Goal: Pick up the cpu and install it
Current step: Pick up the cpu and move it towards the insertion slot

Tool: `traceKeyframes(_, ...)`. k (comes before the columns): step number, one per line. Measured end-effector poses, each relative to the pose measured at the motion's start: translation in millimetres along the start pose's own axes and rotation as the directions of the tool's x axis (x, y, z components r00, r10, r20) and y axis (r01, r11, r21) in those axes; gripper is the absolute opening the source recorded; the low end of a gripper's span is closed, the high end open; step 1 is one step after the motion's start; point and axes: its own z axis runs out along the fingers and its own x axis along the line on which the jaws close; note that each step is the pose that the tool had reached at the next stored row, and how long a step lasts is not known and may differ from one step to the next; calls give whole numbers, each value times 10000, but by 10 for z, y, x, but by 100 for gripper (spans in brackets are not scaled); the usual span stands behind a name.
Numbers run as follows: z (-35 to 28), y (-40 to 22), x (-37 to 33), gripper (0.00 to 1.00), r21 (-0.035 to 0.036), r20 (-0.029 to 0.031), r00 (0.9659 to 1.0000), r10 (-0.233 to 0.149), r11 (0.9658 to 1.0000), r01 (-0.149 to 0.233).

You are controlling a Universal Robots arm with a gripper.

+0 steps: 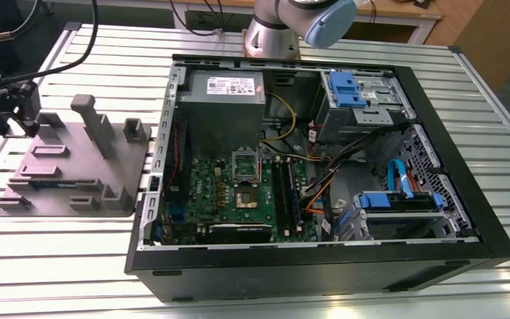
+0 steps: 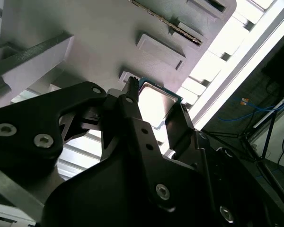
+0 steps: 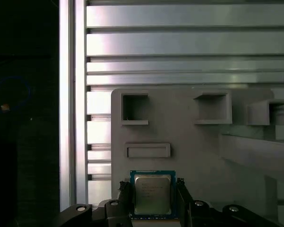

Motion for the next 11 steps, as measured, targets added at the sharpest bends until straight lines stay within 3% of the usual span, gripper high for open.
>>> traceKeyframes(11, -69, 3, -1, 47, 0, 0, 10000, 0, 10000, 0)
